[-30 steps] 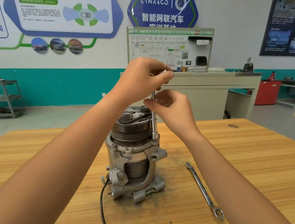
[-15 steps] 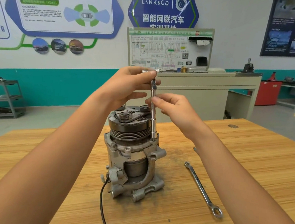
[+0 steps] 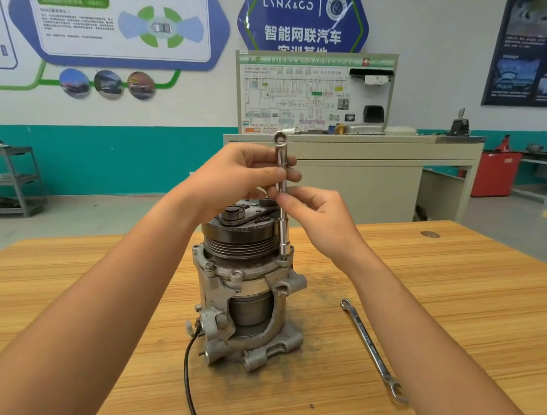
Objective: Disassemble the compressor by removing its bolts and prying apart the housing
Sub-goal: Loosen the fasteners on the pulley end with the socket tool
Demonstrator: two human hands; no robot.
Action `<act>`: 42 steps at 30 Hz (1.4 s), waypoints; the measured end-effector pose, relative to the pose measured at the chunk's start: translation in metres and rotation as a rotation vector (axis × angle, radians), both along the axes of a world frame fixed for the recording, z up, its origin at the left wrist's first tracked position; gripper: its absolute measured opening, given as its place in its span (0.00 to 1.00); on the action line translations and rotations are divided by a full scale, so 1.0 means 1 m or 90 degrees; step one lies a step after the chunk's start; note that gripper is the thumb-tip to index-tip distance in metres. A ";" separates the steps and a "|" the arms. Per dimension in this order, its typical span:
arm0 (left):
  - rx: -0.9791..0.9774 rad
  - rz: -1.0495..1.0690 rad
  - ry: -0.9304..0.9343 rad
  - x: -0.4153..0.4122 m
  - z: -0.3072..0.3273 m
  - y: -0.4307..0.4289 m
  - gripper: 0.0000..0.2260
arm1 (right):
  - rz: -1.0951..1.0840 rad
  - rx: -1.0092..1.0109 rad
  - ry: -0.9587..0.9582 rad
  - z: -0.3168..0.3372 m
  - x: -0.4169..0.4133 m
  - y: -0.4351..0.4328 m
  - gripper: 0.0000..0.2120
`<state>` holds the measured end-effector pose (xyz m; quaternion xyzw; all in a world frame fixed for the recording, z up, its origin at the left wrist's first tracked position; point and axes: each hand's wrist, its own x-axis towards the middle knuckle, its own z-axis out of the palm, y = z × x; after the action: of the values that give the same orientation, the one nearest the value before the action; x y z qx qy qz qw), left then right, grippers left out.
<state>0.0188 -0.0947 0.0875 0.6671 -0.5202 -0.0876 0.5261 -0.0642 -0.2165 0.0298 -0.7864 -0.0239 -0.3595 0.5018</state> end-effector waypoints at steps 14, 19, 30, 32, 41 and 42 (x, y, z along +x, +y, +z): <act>-0.018 0.060 -0.094 -0.003 -0.006 -0.004 0.05 | -0.078 -0.024 -0.005 -0.009 0.000 -0.005 0.11; -0.042 0.118 -0.100 -0.004 -0.006 -0.008 0.06 | -0.094 0.013 -0.015 -0.013 0.001 -0.001 0.05; 0.042 0.040 -0.089 -0.003 -0.005 -0.007 0.08 | -0.059 0.070 -0.018 -0.011 0.001 -0.002 0.05; 0.023 0.048 -0.094 -0.005 -0.005 -0.008 0.07 | -0.055 0.092 -0.009 -0.012 0.000 -0.001 0.07; 0.000 0.089 -0.108 -0.004 -0.011 -0.011 0.02 | -0.096 0.051 -0.027 -0.011 0.000 0.003 0.03; 0.006 0.068 -0.098 -0.004 -0.010 -0.010 0.04 | -0.084 0.052 -0.019 -0.011 0.000 0.004 0.02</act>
<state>0.0152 -0.1051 0.0772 0.7011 -0.5223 -0.0101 0.4854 -0.0639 -0.2129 0.0193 -0.7599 0.0353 -0.4040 0.5081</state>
